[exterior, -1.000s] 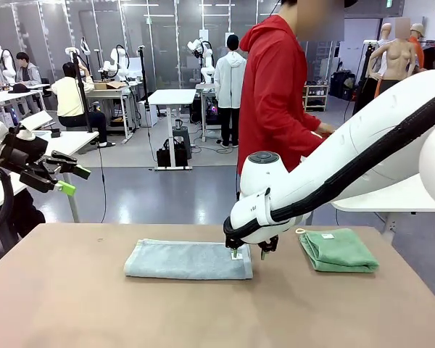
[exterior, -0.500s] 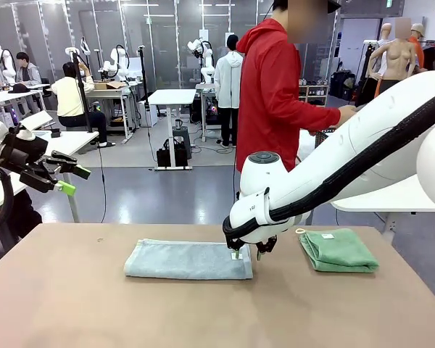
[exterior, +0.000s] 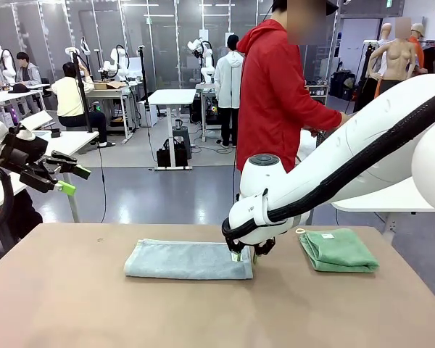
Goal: Fold the towels and place them in the basket.
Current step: When a person lays out a Towel with hook on the table, fold it in half twice.
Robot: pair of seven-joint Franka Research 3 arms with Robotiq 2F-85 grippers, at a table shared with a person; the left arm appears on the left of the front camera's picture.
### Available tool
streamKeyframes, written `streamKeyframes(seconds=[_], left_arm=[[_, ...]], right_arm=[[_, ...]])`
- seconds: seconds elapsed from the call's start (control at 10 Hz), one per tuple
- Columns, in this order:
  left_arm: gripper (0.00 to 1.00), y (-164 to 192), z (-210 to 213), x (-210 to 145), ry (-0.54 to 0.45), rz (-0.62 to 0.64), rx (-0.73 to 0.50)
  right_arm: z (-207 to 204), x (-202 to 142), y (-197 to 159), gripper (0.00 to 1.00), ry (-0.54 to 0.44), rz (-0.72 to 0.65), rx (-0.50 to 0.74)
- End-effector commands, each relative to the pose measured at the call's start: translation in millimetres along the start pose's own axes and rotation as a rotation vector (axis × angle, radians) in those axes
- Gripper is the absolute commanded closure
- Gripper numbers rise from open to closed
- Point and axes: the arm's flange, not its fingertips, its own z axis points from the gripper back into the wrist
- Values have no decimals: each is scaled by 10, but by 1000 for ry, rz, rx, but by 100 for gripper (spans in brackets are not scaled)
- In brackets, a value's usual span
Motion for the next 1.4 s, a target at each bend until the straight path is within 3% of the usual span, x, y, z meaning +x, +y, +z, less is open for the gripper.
streamKeyframes(seconds=[0.0,0.1,0.2,0.3,0.4,0.5,0.6,1.0,1.3], left_arm=[[0,-10,4,24,6,-6,-3],[0,-10,4,24,6,-6,-3],[0,-10,4,24,6,-6,-3],[0,-10,4,24,6,-6,-3],[0,-10,4,24,6,-6,-3],[0,-10,4,24,6,-6,-3],[0,-10,4,24,6,-6,-3],[0,-10,4,24,6,-6,-3],[0,-10,4,24,6,-6,-3]], right_arm=[[-46,50,28,52,3,15,29],[-53,44,25,52,4,27,28],[-54,40,21,72,6,28,27],[-53,40,14,72,7,27,25],[-50,40,11,92,8,27,23],[-48,37,13,78,8,27,18],[-53,34,15,100,3,26,2],[-9,29,-50,100,-1,17,-51],[114,56,-306,100,2,40,-73]])
